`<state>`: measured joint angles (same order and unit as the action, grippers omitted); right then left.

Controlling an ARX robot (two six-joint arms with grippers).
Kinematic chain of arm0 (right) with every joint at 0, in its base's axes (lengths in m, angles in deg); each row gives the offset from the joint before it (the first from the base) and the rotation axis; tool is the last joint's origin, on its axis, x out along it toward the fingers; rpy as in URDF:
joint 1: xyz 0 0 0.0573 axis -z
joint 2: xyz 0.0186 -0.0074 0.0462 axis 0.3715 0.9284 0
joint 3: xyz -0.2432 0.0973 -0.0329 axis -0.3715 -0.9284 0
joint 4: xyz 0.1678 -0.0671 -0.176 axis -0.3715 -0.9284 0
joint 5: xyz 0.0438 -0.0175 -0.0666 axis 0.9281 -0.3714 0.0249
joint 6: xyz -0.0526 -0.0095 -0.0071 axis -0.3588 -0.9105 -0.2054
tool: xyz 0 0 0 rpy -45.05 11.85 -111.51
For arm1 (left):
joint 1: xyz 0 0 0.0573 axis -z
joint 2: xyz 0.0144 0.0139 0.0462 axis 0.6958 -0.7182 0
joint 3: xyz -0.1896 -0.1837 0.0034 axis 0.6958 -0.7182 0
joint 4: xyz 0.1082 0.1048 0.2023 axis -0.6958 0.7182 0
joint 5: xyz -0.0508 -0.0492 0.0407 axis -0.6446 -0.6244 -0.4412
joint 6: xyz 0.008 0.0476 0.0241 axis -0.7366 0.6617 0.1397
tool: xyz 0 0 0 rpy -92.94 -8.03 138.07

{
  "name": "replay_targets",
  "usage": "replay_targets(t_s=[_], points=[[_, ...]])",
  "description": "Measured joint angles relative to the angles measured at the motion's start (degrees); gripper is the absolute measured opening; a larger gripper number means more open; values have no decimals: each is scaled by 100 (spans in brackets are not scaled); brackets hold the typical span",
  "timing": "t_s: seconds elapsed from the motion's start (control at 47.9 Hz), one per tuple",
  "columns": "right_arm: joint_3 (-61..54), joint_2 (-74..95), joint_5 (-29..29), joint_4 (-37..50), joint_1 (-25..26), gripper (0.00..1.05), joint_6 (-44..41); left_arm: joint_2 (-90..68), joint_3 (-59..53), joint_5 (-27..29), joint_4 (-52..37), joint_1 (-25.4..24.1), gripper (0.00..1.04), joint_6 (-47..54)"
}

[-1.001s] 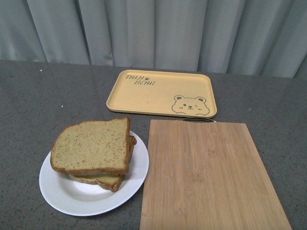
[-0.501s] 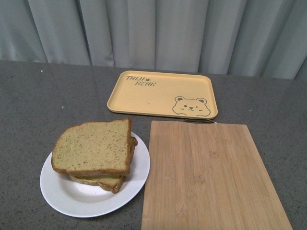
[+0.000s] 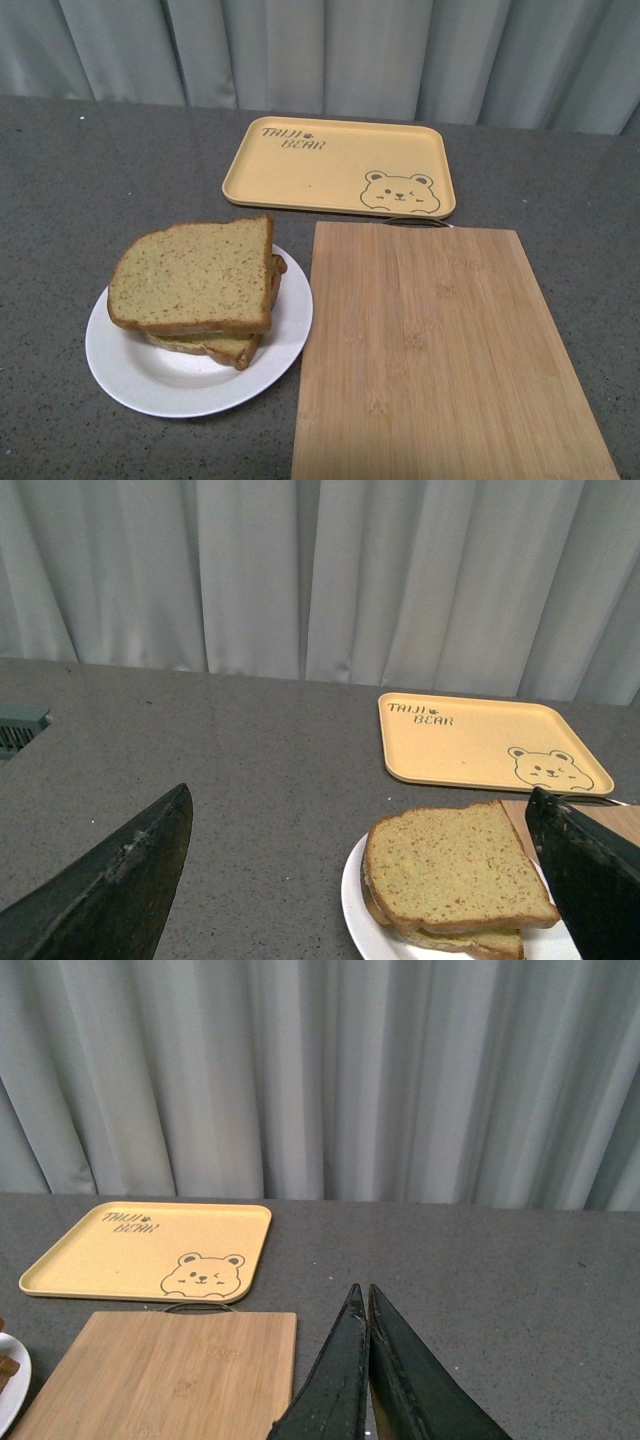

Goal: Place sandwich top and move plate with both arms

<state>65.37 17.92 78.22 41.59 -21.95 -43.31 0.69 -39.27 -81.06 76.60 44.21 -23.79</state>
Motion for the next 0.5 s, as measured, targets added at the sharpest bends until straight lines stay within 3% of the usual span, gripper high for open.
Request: replay_targets(t_s=[0.063, 0.146, 0.313, 0.501], points=[[0, -72, 0, -72, 0, 1, 2, 0, 0, 0, 0, 0, 98, 0], [4, -804, 4, -1014, 0, 1, -2, 0, 0, 0, 0, 0, 98, 0], [4, -1047, 4, -1088, 0, 2, -11, 2, 0, 0, 0, 0, 98, 0], [4, -1051, 4, -1091, 0, 35, -9, 2, 0, 0, 0, 0, 98, 0]])
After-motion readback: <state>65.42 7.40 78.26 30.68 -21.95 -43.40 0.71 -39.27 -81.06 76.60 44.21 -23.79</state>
